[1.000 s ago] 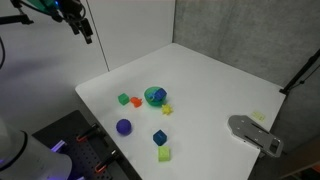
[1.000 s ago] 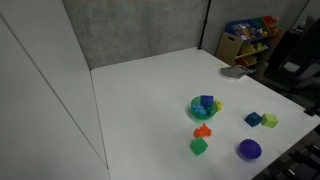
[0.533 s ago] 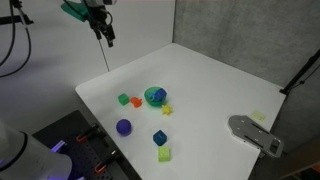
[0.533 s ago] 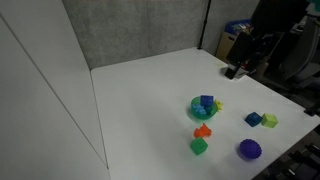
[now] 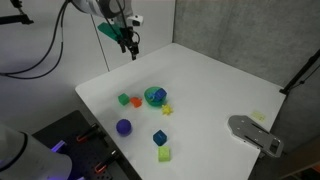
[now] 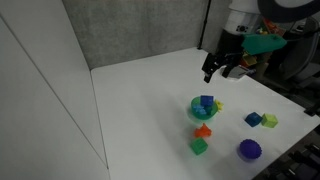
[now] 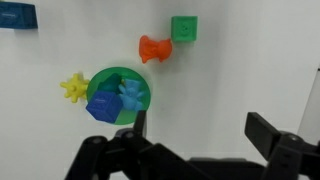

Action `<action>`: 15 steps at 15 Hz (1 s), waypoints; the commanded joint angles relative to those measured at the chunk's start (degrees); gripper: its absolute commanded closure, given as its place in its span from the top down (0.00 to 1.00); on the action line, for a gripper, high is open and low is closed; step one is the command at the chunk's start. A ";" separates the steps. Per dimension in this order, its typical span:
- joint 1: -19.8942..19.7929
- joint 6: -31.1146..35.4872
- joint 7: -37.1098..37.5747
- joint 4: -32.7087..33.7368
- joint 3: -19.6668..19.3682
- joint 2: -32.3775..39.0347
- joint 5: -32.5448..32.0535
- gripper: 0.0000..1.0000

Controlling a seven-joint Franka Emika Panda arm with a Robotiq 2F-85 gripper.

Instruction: Remove the blue block from the green bowl and put it on the table.

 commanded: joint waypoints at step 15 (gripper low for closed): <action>-0.52 13.04 -3.40 16.30 -10.94 29.87 -4.38 1.00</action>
